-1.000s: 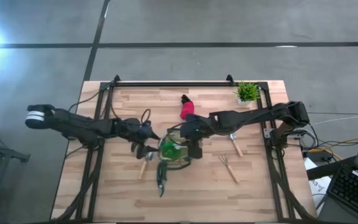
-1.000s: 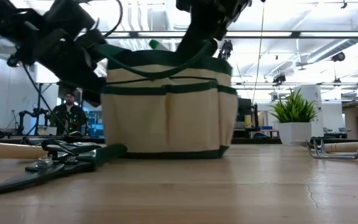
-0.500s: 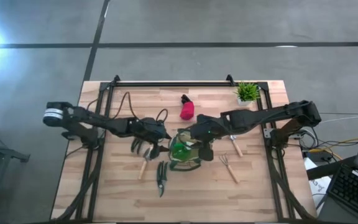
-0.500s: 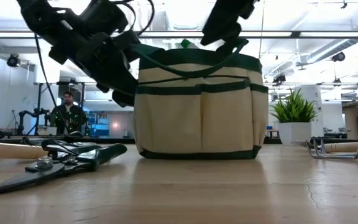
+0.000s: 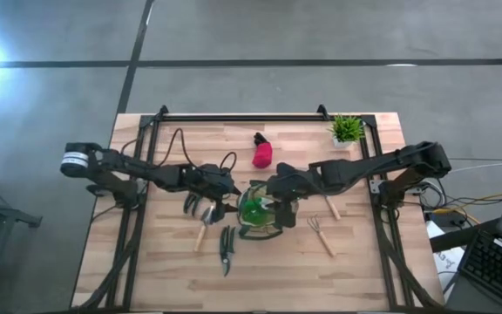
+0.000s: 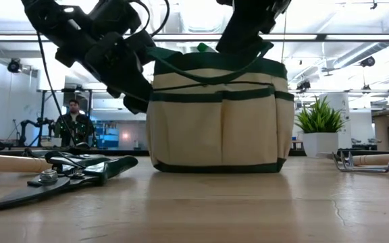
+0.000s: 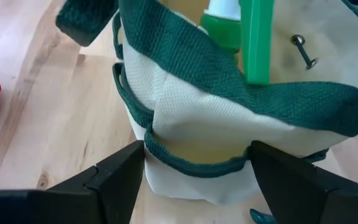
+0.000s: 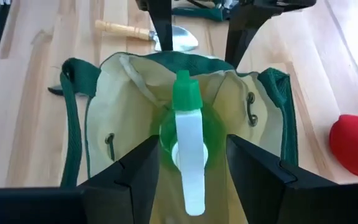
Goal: Pick & Place Garden tools in Gardening bag
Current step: Adjust the spray bottle into the white gardening bag, then put the red gloves into the white gardening bag
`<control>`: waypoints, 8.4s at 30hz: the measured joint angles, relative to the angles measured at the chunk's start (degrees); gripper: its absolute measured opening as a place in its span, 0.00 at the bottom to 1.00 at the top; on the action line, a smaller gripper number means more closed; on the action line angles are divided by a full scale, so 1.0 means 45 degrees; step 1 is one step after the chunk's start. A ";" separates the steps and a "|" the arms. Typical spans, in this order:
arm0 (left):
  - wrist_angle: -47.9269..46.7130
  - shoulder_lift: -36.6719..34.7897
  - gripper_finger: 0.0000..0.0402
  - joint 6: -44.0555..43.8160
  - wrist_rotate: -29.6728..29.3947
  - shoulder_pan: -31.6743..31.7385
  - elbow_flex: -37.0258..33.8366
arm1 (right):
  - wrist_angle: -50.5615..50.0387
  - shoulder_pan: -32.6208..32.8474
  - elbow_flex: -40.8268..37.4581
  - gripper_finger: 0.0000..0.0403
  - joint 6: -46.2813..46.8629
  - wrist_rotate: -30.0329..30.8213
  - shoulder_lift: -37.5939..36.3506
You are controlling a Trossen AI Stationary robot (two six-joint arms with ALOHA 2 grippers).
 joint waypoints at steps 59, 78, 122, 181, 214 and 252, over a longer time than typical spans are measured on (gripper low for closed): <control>-0.0175 -0.0050 0.72 0.0067 -0.0038 0.0000 -0.0021 | -0.4452 -0.0058 0.6974 0.09 -0.1890 -0.1058 0.4546; -0.0278 -0.0109 0.72 -0.0011 -0.0014 0.0005 0.0024 | -0.5061 0.0062 0.7518 0.52 -0.2557 0.0423 0.3608; -0.2709 -0.9488 0.01 0.4047 -0.0940 0.0509 -0.0962 | 0.0770 0.0287 -0.2387 0.25 0.0107 0.4328 -0.4826; -0.0129 -1.0224 0.05 0.2013 -0.1919 0.3165 -0.3643 | -0.3335 -0.7178 0.5458 0.84 0.5697 -0.1344 0.7742; -0.0212 -1.0224 0.05 0.1981 -0.2064 0.3167 -0.3643 | -0.6445 -0.4247 0.5317 0.13 -0.4526 0.0895 0.0257; 0.0182 -1.0224 0.05 0.0920 -0.1918 0.3167 -0.3643 | -0.2962 0.3267 0.3984 0.13 0.1163 0.8018 0.0782</control>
